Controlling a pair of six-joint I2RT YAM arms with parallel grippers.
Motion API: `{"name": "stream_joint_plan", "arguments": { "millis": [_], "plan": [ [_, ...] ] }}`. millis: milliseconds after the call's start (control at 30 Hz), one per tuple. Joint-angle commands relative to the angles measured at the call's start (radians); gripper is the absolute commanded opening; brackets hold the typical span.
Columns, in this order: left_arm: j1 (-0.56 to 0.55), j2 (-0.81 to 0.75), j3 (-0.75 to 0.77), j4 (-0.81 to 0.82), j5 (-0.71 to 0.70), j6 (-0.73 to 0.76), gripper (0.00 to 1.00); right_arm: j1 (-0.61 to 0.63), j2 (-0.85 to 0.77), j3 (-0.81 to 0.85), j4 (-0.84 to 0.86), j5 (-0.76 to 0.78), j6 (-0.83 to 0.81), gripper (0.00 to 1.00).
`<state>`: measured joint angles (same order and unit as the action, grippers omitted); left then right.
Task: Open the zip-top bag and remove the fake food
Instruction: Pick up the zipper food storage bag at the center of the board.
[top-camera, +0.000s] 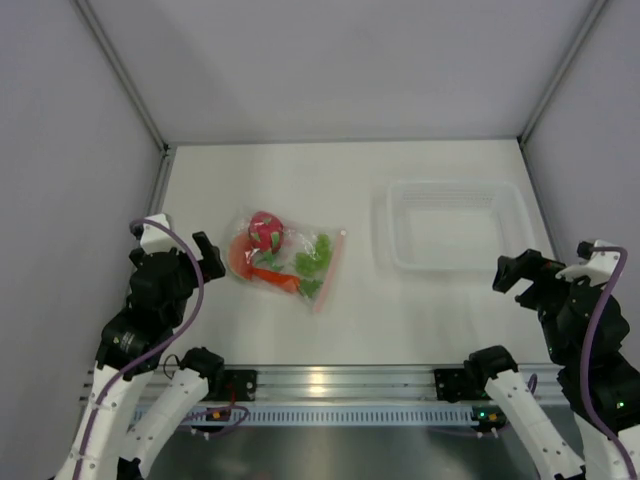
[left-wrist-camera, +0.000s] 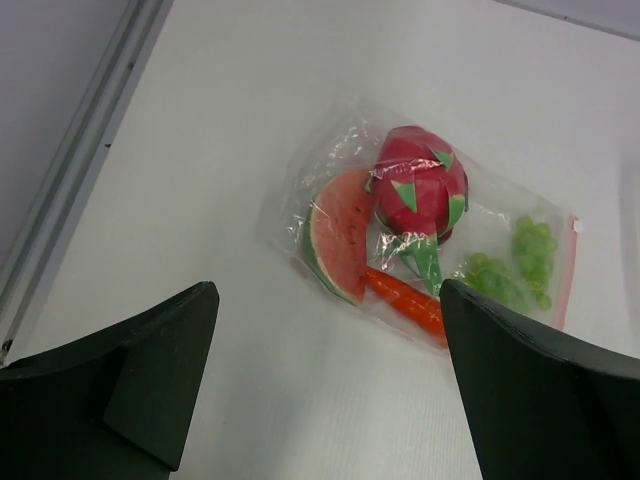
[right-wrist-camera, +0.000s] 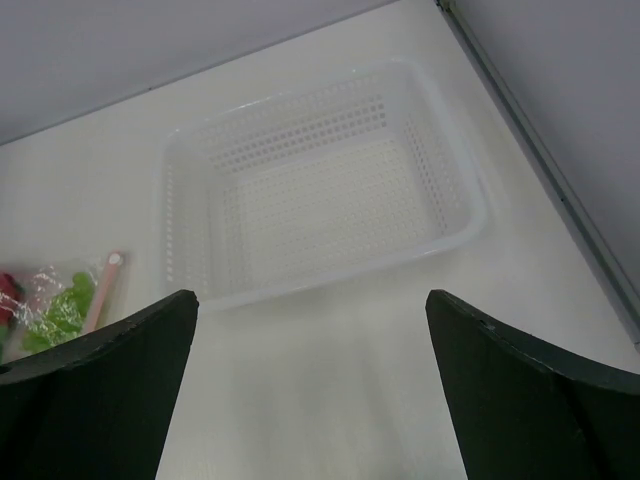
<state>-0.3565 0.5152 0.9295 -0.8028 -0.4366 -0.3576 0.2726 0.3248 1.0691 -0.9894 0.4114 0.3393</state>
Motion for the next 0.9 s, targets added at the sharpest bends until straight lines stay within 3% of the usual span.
{"name": "stream_joint_plan", "arguments": {
  "millis": [0,433,533,633,733,867],
  "plan": [
    [-0.001,0.011,0.012,0.047,-0.045,-0.010,0.99,0.005,0.030,0.031,-0.014,0.024,0.015,0.99],
    [-0.002,0.034,0.011,0.048,-0.105,-0.066,0.98,0.005,0.039,0.020,0.005,-0.005,0.012,0.99],
    [-0.002,0.022,0.009,0.069,-0.065,-0.083,0.99,0.005,0.039,-0.003,0.024,-0.019,0.026,0.99],
    [-0.002,0.048,0.026,0.083,0.079,-0.041,0.99,0.005,0.043,-0.006,0.029,-0.010,0.029,1.00],
    [-0.002,0.138,0.049,0.076,0.153,-0.023,0.99,0.004,0.043,-0.008,0.031,-0.019,0.029,0.99],
    [-0.004,0.378,0.109,0.045,0.183,-0.014,0.99,0.005,0.043,-0.011,0.034,-0.031,0.026,0.99]
  ]
}}
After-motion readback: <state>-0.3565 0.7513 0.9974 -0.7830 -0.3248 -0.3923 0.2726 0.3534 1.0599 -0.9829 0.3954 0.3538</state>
